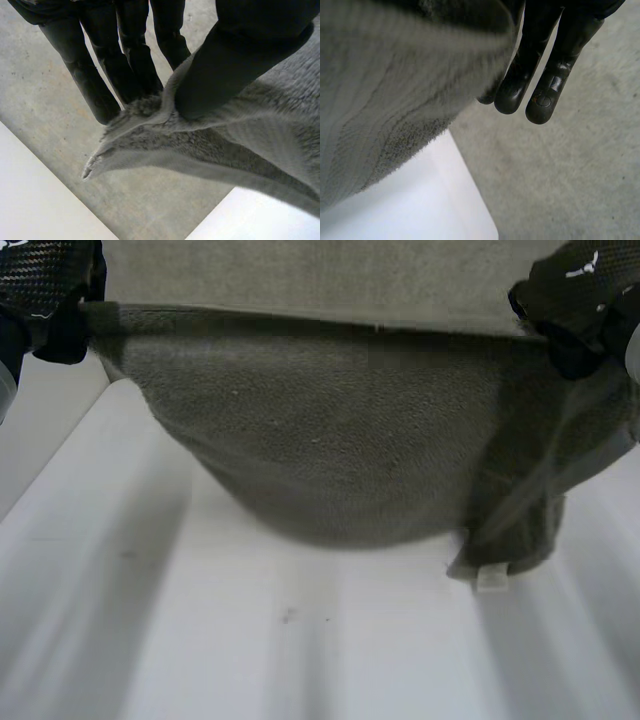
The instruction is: Fold the towel.
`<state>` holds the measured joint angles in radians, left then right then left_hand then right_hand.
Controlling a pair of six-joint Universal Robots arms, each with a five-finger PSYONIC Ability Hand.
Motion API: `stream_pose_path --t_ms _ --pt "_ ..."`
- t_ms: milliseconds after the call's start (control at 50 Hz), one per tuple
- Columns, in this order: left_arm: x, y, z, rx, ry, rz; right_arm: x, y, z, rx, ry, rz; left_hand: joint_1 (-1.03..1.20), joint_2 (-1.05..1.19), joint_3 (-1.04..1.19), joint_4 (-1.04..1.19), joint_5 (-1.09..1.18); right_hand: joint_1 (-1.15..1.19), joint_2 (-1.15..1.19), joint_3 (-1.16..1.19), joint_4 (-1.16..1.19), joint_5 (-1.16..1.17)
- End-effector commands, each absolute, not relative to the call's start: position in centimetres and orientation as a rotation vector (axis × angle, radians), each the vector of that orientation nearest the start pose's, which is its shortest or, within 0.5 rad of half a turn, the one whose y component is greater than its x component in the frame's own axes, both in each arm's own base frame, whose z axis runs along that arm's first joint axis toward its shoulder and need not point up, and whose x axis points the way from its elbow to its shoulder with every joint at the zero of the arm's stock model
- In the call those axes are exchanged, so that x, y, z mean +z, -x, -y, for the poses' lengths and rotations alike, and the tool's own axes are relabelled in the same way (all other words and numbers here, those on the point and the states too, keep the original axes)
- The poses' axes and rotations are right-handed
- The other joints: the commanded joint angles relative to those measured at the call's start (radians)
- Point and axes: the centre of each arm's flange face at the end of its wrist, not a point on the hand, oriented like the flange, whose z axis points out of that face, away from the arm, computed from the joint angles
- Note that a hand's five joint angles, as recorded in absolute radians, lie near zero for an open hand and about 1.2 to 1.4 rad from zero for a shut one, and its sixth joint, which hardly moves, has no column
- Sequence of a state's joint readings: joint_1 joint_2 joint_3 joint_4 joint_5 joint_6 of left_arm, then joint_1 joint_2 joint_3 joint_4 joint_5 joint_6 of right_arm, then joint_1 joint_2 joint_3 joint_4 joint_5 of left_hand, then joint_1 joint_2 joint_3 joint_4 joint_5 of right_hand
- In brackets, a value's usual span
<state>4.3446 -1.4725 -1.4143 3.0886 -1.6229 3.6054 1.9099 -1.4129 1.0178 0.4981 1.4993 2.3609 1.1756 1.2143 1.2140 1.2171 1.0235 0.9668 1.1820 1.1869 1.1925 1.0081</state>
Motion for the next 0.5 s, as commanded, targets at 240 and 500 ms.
stream_pose_path --t_ms 240,500 --pt "26.0 26.8 33.4 -2.006 -0.884 -2.100 28.8 -26.3 34.4 -2.186 1.580 -2.178 0.221 0.182 0.182 0.179 0.198 0.404 0.189 0.184 0.178 0.188" --pt "43.5 28.0 37.2 -2.771 -0.318 -1.185 43.0 -28.5 35.4 -3.336 0.905 -1.213 0.221 0.182 0.182 0.179 0.198 0.395 0.180 0.175 0.170 0.179"
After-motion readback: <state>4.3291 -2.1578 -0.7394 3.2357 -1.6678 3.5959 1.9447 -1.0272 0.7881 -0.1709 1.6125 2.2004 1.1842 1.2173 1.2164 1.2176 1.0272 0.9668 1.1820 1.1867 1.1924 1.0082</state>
